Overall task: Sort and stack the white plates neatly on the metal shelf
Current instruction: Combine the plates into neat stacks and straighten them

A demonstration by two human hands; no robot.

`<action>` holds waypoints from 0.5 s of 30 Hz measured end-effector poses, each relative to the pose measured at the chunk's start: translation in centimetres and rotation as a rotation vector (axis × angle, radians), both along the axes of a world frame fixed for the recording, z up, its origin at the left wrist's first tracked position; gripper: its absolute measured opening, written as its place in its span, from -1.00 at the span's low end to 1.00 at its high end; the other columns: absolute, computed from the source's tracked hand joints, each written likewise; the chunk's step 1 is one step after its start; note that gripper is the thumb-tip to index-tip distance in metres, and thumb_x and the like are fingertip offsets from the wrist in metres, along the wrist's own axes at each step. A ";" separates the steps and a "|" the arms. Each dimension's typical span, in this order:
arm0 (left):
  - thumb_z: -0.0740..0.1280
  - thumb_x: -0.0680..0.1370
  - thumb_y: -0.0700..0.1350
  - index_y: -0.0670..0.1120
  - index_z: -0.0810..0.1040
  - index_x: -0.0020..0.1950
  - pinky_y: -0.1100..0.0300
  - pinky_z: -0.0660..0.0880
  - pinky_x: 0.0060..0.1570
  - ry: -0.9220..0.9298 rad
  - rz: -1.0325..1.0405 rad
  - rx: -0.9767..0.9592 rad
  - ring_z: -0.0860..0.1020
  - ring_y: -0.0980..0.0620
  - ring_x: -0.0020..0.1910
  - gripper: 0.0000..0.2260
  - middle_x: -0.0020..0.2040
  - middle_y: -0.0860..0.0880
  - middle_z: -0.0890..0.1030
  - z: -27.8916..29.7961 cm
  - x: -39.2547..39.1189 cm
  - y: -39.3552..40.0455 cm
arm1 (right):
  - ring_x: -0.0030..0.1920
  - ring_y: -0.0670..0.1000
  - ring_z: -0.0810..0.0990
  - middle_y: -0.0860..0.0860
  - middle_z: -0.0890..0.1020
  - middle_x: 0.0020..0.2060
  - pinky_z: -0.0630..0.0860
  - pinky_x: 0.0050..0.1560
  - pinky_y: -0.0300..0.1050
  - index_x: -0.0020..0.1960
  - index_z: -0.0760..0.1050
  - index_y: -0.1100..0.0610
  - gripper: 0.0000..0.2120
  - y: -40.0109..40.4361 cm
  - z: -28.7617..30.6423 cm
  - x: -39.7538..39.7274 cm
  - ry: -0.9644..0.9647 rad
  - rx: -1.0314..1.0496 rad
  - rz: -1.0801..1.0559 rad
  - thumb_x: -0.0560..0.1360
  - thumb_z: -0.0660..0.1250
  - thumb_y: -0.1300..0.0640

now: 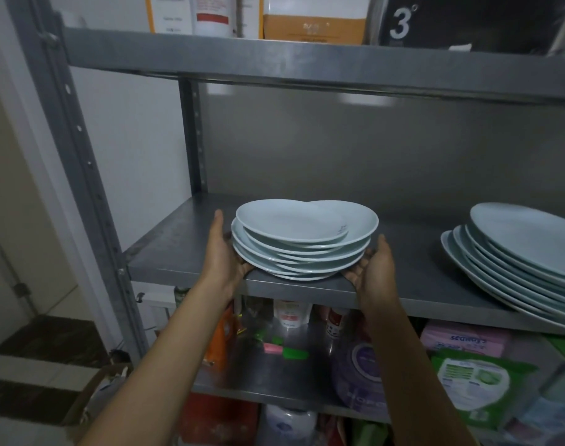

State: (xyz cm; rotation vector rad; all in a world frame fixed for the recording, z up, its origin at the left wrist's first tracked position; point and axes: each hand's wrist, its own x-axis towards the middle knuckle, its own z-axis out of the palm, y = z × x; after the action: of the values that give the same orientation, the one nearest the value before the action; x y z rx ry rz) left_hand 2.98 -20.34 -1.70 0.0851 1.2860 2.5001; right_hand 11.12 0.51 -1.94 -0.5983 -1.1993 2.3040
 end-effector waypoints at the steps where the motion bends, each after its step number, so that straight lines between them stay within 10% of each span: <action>1: 0.09 0.53 0.38 -0.08 0.52 0.30 -0.08 0.54 0.15 -0.002 0.012 -0.024 0.62 -0.14 0.12 -0.36 0.13 -0.12 0.66 -0.1 -0.2 0.0 | 0.13 0.12 0.59 0.11 0.62 0.13 0.52 0.18 0.09 0.24 0.46 0.12 -0.58 0.1 0.1 0.0 -0.012 0.020 0.002 0.62 0.05 -0.13; 15: 0.04 0.56 0.34 -0.14 0.56 0.16 -0.09 0.54 0.05 -0.039 -0.108 0.105 0.60 -0.22 0.12 -0.39 0.09 -0.21 0.66 0.3 -0.9 0.2 | 0.07 0.09 0.64 0.09 0.67 0.07 0.57 0.12 0.08 0.04 0.55 0.04 -0.70 -0.2 0.5 0.4 -0.011 0.059 0.026 0.60 0.13 -0.11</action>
State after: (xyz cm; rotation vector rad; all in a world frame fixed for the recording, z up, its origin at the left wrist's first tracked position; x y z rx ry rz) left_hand 2.12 -20.12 -1.43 0.1265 1.1047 2.4639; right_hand 11.51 0.35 -1.48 -0.5777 -1.2829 2.2805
